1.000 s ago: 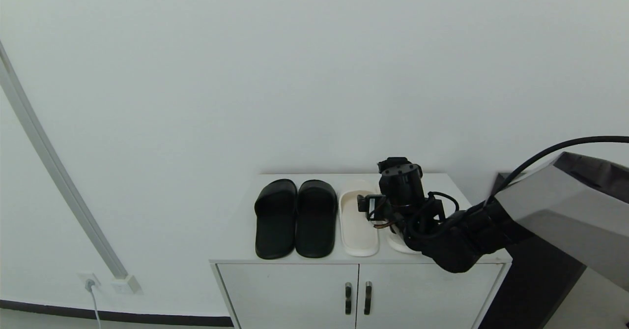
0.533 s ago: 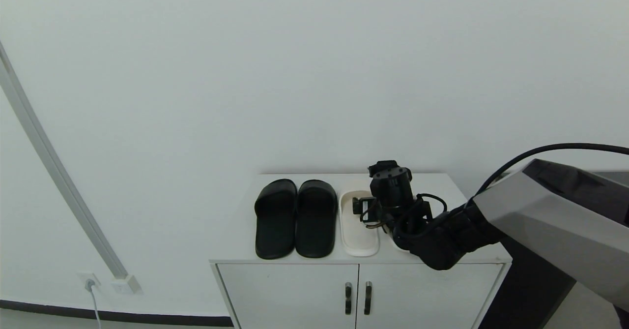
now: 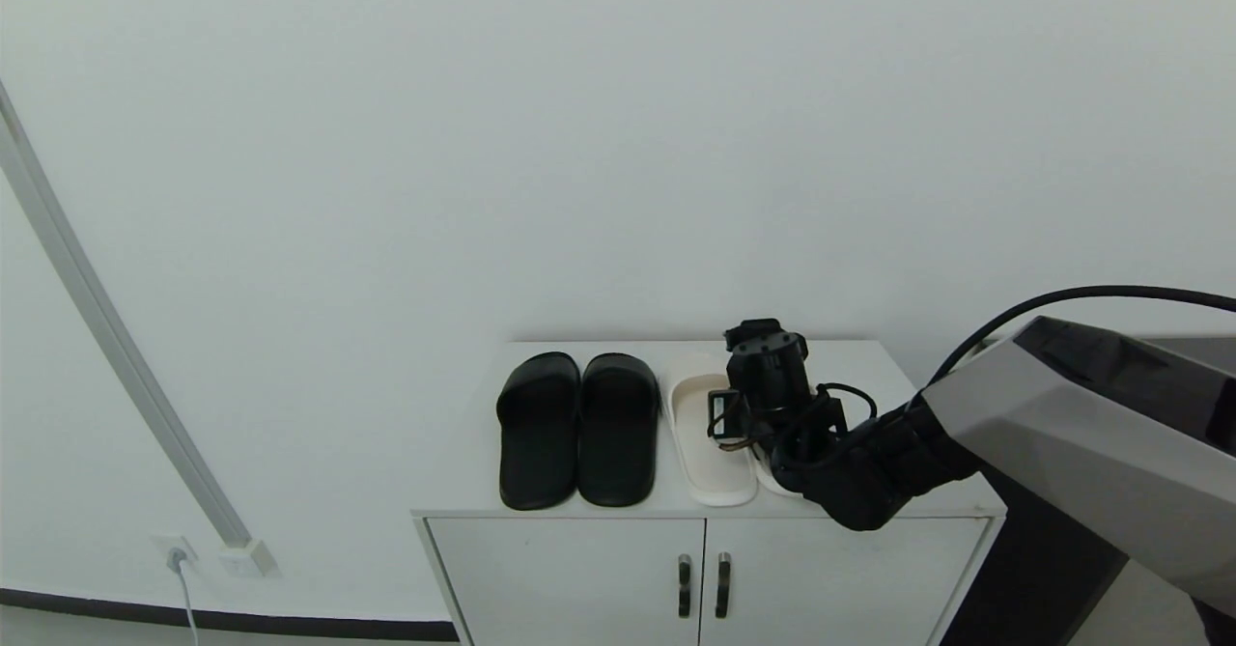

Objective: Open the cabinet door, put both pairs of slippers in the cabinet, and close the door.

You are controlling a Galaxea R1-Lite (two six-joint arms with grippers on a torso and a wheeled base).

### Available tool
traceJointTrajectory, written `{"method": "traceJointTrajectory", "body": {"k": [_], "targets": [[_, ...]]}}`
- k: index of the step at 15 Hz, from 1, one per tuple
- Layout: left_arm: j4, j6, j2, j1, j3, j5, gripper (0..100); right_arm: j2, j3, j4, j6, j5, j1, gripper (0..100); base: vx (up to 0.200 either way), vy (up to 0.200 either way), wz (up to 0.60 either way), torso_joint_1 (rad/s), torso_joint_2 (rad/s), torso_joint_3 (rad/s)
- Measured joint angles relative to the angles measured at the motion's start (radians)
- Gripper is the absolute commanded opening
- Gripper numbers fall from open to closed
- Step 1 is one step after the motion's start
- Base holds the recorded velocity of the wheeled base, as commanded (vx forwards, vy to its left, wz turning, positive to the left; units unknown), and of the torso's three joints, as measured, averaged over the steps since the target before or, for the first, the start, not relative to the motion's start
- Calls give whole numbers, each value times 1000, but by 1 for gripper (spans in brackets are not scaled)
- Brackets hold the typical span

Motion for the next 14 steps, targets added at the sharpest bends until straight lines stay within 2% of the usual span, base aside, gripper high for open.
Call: {"method": "traceJointTrajectory", "body": {"k": [3,6,9,14], "targets": [[0,0,0,0,0,0,0,-35,37,0,-1,-1,2,0,0,0,0,0,0,0],[0,1,0,0,0,-1,0,-155,147,-2,-7,3,20,0,0,0,0,0,0,0],[0,7,0,0,0,-1,0,-336,320,-3,-22,43,63,0,0,0,0,0,0,0],[0,1,0,0,0,1,0,-700,660,1,-55,196,178,0,0,0,0,0,0,0]]}}
